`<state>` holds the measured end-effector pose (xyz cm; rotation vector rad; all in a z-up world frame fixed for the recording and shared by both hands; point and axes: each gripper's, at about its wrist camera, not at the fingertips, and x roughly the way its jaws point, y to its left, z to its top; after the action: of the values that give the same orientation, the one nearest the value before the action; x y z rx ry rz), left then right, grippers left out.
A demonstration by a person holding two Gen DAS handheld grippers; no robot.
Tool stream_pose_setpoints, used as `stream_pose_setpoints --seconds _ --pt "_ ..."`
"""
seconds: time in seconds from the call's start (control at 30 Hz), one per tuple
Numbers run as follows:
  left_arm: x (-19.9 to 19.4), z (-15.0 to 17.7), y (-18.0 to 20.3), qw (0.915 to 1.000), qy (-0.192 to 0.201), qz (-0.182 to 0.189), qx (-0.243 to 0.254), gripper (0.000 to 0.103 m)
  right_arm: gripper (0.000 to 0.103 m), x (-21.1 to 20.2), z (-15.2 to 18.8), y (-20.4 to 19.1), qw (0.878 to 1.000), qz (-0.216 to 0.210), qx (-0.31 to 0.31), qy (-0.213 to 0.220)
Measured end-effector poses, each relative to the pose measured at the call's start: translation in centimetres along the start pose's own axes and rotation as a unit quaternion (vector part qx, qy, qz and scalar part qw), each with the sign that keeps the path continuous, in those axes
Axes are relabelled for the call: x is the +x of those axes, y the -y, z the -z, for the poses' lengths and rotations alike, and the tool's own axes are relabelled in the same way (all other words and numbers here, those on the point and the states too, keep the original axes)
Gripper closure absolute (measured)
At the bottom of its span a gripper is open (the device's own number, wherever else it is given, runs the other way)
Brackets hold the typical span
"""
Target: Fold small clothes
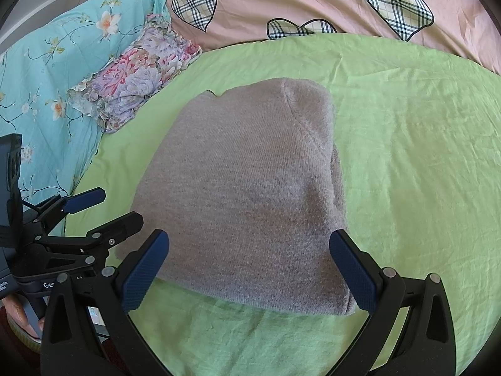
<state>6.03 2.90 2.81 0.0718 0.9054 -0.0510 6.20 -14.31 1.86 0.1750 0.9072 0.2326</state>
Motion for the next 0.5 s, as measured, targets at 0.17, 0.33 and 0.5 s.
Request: stream_pose_setpoints --seconds 0.17,0.33,0.5 --pt "-0.07 -0.06 0.23 1.0000 0.000 -0.001 0.000 0.015 0.001 0.05 0.00 0.06 1.000 0.000 0.000 0.000" --pt "-0.08 0.06 0.28 1.0000 0.000 -0.001 0.000 0.015 0.001 0.06 0.00 0.10 1.000 -0.001 0.000 0.000" --pt "-0.13 0.05 0.44 1.0000 0.000 -0.001 0.000 0.015 0.001 -0.01 -0.03 0.00 1.000 -0.001 0.001 0.000"
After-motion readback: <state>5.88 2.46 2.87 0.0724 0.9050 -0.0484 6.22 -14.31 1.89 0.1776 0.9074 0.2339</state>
